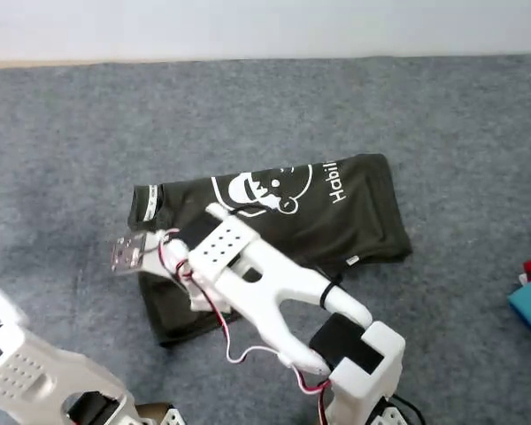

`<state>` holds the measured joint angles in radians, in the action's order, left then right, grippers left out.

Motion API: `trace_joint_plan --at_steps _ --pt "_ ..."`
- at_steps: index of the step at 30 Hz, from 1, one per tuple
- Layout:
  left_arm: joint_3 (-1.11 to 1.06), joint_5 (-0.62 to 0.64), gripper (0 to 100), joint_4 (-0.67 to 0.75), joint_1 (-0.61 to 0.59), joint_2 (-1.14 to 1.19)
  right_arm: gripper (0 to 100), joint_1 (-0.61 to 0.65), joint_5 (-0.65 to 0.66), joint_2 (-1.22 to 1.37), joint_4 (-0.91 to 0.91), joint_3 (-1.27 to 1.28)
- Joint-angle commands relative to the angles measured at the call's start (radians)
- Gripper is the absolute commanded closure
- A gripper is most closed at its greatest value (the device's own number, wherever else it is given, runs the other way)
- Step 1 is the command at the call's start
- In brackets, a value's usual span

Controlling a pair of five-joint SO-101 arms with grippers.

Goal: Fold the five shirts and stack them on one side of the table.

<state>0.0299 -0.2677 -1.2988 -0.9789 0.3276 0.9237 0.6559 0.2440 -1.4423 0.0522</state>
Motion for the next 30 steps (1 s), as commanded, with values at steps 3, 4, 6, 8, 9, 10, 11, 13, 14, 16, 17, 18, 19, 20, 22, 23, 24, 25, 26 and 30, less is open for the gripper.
trace_joint_plan --at_steps 3,4,6,8,9,10,11,13,14,16,17,18,19,20,22,23,24,25,26,30 --pt "0.004 -0.009 100 0.017 -0.006 -0.063 81.7 0.065 -0.011 -0.008 -0.044 -0.077" --pt "0.004 -0.009 100 0.017 -0.006 -0.063 81.7 0.074 -0.011 -0.005 -0.022 -0.074" --pt "0.004 -0.009 100 0.017 -0.006 -0.063 81.7 0.085 -0.011 -0.001 0.039 -0.055" --pt "0.004 -0.009 100 0.017 -0.006 -0.063 81.8 0.085 -0.011 0.016 0.102 -0.040" --pt "0.004 -0.009 100 0.017 -0.006 -0.063 81.8 0.085 -0.009 0.028 0.124 -0.037" --pt "0.004 -0.009 100 0.017 -0.006 -0.063 81.8 0.085 -0.008 0.045 0.136 -0.037" --pt "0.004 -0.009 100 0.017 -0.006 -0.063 81.8 0.085 -0.008 0.061 0.143 -0.041" --pt "0.004 -0.009 100 0.017 -0.006 -0.063 81.8 0.085 -0.006 0.091 0.150 -0.041" --pt "0.004 -0.009 100 0.017 -0.006 -0.063 81.9 0.085 -0.006 0.102 0.150 -0.041" --pt "-0.004 -0.009 100 0.017 -0.006 -0.063 81.9 0.085 -0.011 0.116 0.150 -0.041" --pt "-0.007 -0.011 100 0.017 -0.006 -0.063 81.9 0.087 -0.011 0.117 0.147 -0.041" --pt "-0.010 -0.011 100 0.017 -0.006 -0.061 81.9 0.088 -0.011 0.117 0.142 -0.041" --pt "-0.018 -0.011 100 0.018 -0.006 -0.061 81.9 0.094 -0.011 0.117 0.140 -0.041" --pt "-0.025 -0.011 100 0.029 -0.006 -0.061 81.9 0.101 -0.011 0.117 0.139 -0.041" --pt "-0.050 -0.011 100 0.054 -0.006 -0.064 81.9 0.110 -0.011 0.124 0.140 -0.041" --pt "-0.064 -0.011 100 0.066 -0.006 -0.068 81.9 0.114 -0.011 0.127 0.143 -0.041" --pt "-0.074 -0.011 100 0.074 -0.006 -0.071 81.9 0.119 -0.011 0.128 0.148 -0.040" --pt "-0.079 -0.011 100 0.075 -0.006 -0.071 82.0 0.119 -0.011 0.128 0.150 -0.038" --pt "-0.082 -0.011 100 0.077 -0.006 -0.071 82.5 0.119 -0.011 0.128 0.151 -0.040" --pt "-0.082 -0.011 100 0.077 -0.006 -0.071 92.7 0.111 -0.009 0.128 0.154 -0.040"
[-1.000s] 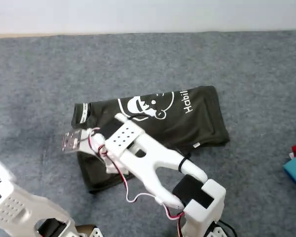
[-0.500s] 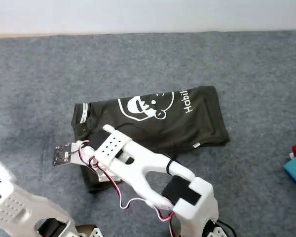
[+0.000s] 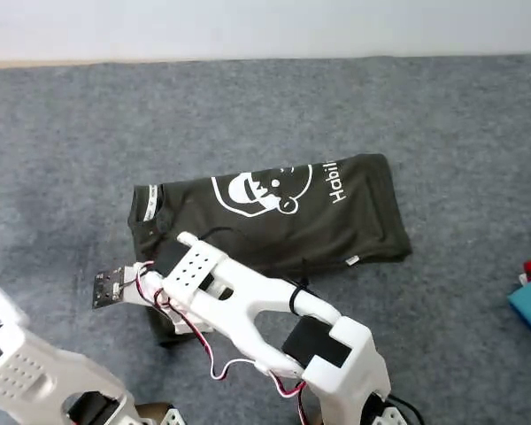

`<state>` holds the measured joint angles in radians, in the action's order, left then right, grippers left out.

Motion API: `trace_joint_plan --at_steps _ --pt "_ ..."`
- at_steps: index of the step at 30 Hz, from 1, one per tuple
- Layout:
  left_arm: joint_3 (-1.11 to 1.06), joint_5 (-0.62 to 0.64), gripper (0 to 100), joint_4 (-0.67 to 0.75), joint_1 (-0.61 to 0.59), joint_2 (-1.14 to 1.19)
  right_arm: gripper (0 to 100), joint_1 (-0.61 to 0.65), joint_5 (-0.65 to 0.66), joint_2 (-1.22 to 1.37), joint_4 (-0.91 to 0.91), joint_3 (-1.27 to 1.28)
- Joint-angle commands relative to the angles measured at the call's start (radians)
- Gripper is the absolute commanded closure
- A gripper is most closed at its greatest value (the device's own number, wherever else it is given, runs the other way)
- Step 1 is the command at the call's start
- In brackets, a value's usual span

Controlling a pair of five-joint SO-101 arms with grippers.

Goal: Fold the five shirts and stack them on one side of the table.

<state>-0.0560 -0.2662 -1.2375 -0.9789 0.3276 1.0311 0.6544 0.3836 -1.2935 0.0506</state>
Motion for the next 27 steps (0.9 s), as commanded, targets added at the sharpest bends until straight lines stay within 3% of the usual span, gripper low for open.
trace_joint_plan --at_steps 1,17,27 --pt "0.004 -0.012 100 0.015 -0.006 -0.071 95.8 0.004 -0.009 -0.016 0.005 -0.038" --pt "-0.015 -0.012 100 0.081 0.011 -0.061 98.7 -0.193 -0.044 0.002 0.016 -0.255" --pt "-0.015 -0.012 100 0.081 0.048 -0.061 97.6 -0.257 -0.115 0.232 -0.025 -0.543"
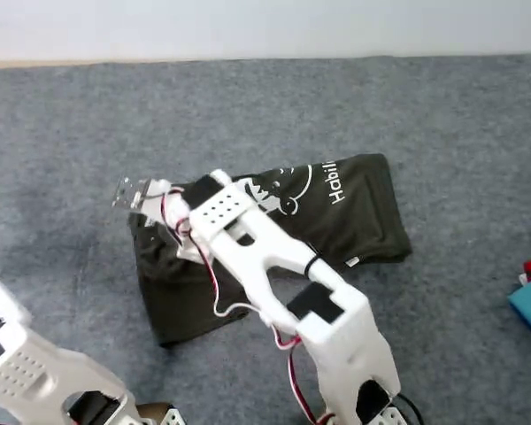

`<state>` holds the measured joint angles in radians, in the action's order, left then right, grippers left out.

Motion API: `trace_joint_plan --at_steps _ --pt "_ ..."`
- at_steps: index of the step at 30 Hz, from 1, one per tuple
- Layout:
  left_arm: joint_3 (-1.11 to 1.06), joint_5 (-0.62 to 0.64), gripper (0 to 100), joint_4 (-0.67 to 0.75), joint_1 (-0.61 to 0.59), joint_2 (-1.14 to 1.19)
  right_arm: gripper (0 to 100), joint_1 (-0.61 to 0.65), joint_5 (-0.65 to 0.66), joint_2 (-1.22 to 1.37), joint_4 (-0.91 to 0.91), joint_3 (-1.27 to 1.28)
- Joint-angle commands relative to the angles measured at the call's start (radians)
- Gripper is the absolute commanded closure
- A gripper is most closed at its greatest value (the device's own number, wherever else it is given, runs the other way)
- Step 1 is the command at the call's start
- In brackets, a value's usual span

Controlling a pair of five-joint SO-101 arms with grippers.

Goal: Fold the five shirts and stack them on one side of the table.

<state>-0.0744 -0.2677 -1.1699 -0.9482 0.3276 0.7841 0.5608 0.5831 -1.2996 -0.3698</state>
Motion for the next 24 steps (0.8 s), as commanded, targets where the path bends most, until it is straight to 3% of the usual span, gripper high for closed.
trace_joint_plan --at_steps 1,7,16,19,24 --pt "0.004 -0.011 100 0.014 0.018 -0.061 96.4 -0.010 -0.021 0.062 -0.031 -0.157" --pt "-0.019 -0.011 100 0.040 0.018 -0.061 87.3 -0.028 -0.064 0.216 -0.113 -0.370" --pt "-0.110 -0.072 100 0.104 0.014 -0.069 86.8 -0.156 -0.083 0.344 -0.315 -0.707" --pt "-0.108 -0.072 100 0.104 0.014 -0.071 86.8 -0.127 -0.083 0.344 -0.486 -0.832" --pt "-0.105 -0.072 100 0.104 0.018 -0.071 86.6 -0.076 -0.112 0.271 -0.499 -0.824"
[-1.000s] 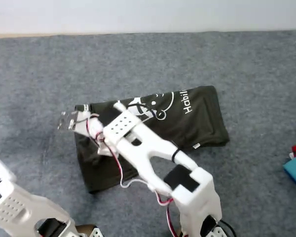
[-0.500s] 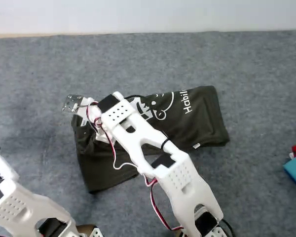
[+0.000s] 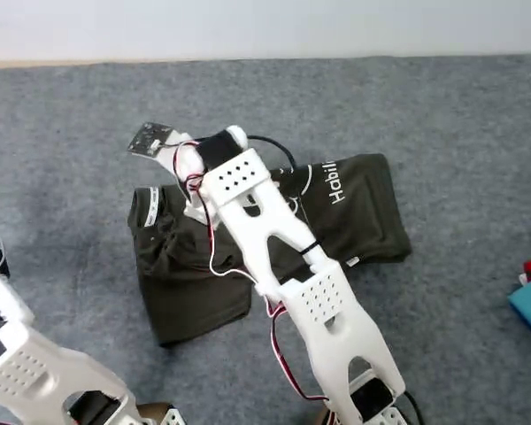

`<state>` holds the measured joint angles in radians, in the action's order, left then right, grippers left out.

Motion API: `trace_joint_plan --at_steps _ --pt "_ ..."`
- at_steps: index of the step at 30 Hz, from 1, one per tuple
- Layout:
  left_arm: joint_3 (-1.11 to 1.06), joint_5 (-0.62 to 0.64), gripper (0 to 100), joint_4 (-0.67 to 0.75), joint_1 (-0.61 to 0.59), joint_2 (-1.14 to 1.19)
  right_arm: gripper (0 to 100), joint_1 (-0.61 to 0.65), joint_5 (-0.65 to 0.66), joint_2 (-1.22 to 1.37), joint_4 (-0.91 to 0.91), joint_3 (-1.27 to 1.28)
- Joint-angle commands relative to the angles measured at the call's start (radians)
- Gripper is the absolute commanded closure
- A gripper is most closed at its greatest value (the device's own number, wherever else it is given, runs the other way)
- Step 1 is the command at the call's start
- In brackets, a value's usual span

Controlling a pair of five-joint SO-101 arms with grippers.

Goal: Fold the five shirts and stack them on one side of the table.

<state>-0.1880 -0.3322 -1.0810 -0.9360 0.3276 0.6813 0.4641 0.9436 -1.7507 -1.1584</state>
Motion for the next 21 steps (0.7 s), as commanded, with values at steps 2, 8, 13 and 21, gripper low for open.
trace_joint_plan --at_steps 2,8,13,21 --pt "0.010 -0.008 100 0.015 0.006 -0.071 86.5 0.054 -0.012 -0.136 -0.048 0.048" --pt "0.010 -0.008 100 0.015 0.006 -0.071 86.5 0.082 -0.012 -0.309 -0.047 0.376" --pt "0.010 -0.008 100 0.015 0.006 -0.069 86.5 0.079 -0.014 -0.348 -0.045 0.506" --pt "0.008 -0.008 100 0.029 0.006 -0.071 86.9 0.076 -0.015 -0.271 -0.044 0.511"
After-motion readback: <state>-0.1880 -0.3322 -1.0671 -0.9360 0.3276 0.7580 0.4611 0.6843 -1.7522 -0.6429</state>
